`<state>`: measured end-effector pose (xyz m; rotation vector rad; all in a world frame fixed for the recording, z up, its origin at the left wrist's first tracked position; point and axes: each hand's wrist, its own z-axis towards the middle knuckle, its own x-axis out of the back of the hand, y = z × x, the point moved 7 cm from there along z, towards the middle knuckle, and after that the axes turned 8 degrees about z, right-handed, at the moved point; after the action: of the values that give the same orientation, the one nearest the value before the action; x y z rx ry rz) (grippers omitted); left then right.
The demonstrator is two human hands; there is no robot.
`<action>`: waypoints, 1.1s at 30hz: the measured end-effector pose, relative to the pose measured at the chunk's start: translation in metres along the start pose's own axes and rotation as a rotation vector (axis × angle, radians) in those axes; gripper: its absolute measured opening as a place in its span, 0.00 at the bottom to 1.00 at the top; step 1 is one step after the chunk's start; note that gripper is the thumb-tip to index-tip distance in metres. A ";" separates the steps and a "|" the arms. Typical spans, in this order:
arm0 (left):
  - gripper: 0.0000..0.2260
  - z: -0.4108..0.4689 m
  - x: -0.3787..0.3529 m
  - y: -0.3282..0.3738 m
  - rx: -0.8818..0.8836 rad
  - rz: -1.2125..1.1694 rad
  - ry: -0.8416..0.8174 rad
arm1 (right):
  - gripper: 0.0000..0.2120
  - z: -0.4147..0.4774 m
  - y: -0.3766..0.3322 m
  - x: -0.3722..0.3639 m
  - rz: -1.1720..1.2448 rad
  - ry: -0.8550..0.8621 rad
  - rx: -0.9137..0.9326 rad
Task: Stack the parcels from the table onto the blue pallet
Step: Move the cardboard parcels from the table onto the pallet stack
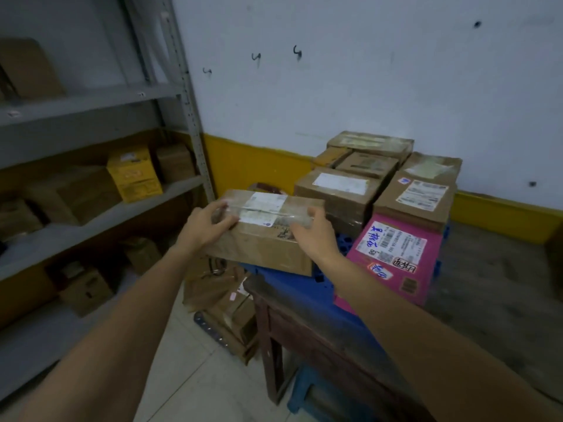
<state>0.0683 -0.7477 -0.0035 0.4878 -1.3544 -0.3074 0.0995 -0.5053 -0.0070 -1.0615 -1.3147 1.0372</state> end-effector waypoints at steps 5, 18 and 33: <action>0.22 0.029 -0.056 0.014 -0.157 0.001 -0.152 | 0.30 0.010 0.027 0.006 -0.264 0.168 -0.185; 0.24 0.053 -0.088 0.053 -0.307 -0.035 -0.233 | 0.23 0.013 0.016 -0.004 -0.926 0.490 -0.169; 0.25 0.057 -0.099 0.065 -0.319 0.012 -0.231 | 0.22 0.027 0.023 0.007 -0.941 0.549 -0.206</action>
<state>-0.0112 -0.6532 -0.0476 0.1811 -1.4975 -0.5729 0.0729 -0.4929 -0.0285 -0.6542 -1.2445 -0.0944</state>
